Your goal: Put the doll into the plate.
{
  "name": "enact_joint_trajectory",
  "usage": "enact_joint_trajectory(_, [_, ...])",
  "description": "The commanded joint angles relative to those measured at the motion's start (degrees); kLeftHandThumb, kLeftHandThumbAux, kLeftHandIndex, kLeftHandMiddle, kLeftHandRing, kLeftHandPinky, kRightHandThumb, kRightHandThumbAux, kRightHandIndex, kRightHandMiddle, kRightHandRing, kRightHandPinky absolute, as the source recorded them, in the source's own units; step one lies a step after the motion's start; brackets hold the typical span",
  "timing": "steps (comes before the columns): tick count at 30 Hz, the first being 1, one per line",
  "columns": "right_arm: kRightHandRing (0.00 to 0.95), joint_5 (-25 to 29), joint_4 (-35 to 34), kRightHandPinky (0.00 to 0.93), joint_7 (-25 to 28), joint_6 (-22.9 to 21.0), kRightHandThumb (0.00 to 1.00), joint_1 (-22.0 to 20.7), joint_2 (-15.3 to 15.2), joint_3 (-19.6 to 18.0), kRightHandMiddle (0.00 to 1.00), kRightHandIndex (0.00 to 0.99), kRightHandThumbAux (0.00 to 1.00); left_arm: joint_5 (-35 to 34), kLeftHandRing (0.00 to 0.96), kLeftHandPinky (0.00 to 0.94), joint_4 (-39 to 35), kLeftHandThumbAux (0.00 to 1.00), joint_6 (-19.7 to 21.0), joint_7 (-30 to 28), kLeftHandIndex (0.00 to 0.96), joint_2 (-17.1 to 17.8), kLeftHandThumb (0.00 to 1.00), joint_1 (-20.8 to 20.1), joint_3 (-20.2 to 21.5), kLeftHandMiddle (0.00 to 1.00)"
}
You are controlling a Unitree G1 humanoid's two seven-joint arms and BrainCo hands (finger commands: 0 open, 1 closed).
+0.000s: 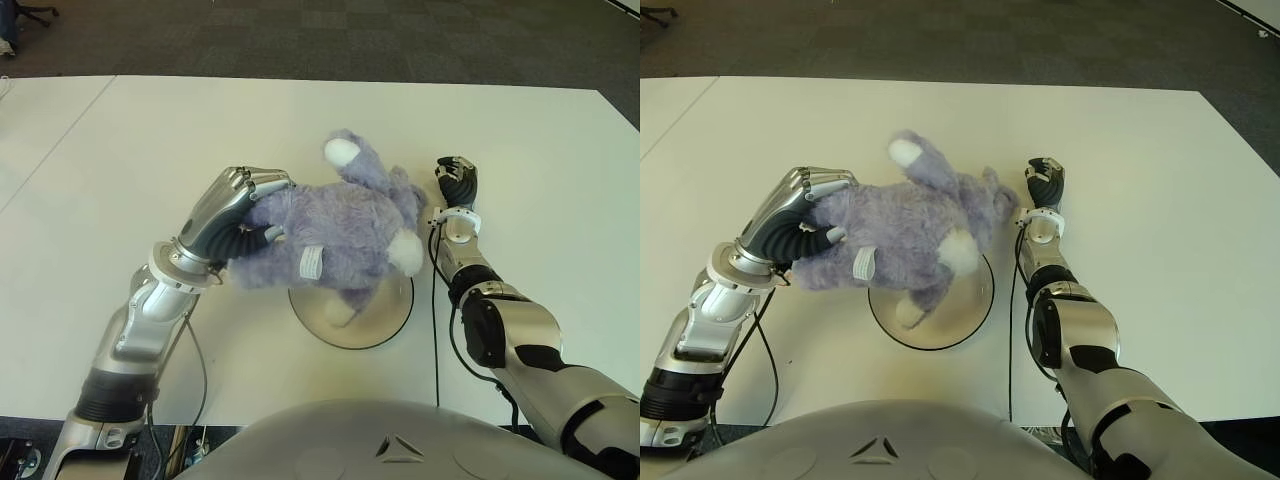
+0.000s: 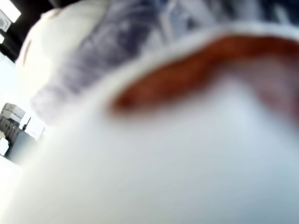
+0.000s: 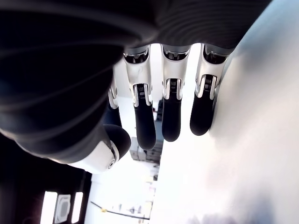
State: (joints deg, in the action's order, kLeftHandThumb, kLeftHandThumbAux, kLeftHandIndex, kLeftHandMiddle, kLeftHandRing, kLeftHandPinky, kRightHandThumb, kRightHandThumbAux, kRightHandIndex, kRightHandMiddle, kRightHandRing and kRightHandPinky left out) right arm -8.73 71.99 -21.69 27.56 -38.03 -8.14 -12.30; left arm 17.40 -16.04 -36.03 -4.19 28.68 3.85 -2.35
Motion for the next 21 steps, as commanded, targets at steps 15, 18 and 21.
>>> enact_joint_trajectory(15, [0.313, 0.98, 5.56, 0.049, 1.16, -4.87, 0.84, 9.2, 3.65, -0.25, 0.467, 0.416, 0.685, -4.69, 0.473, 0.502, 0.68, 0.702, 3.03, -7.68, 0.413, -0.94, 0.69, 1.79, -1.68, 0.463])
enact_joint_trajectory(18, [0.308, 0.74, 5.62, 0.029, 0.84, -5.32, 0.84, 9.17, 3.6, -0.06, 0.468, 0.416, 0.685, -0.86, 0.341, 0.351, 0.98, 0.582, 3.84, -6.08, 0.179, -1.8, 0.348, 3.26, -1.07, 0.308])
enact_joint_trajectory(21, [0.306, 0.55, 5.64, 0.042, 0.66, -5.59, 0.84, 9.15, 3.6, 0.13, 0.468, 0.416, 0.685, -0.5, 0.176, 0.184, 0.72, 0.561, 4.89, -7.13, 0.076, -1.52, 0.21, 3.7, -1.14, 0.162])
